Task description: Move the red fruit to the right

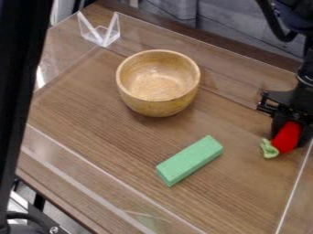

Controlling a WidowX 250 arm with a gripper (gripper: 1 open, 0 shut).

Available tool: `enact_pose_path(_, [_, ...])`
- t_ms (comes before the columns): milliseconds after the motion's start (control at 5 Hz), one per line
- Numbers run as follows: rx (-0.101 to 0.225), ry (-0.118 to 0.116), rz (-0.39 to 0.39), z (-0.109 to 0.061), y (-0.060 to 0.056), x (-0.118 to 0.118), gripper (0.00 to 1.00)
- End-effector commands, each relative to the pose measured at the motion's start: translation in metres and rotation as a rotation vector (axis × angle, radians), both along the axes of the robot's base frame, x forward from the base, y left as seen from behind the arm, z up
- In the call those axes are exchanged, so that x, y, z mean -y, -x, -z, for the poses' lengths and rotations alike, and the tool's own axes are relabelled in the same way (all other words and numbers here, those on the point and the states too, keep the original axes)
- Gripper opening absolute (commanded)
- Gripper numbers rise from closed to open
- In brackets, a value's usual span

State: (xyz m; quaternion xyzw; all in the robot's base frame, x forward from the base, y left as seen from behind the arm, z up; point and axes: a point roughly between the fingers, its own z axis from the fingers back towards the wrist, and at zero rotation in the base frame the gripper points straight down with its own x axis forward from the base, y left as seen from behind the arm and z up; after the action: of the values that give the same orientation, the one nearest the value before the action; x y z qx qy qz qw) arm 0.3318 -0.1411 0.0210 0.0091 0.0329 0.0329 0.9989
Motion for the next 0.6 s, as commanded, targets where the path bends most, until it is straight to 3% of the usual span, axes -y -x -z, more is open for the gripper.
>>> enact_pose_path(0, [0.006, 0.0, 0.001, -0.014, 0.0, 0.0, 1.0])
enact_pose_path(200, [-0.001, 0.002, 0.012, -0.023, 0.001, 0.005, 1.0])
enact_pose_path(400, [0.01, 0.01, 0.041, -0.029, -0.005, 0.001, 1.0])
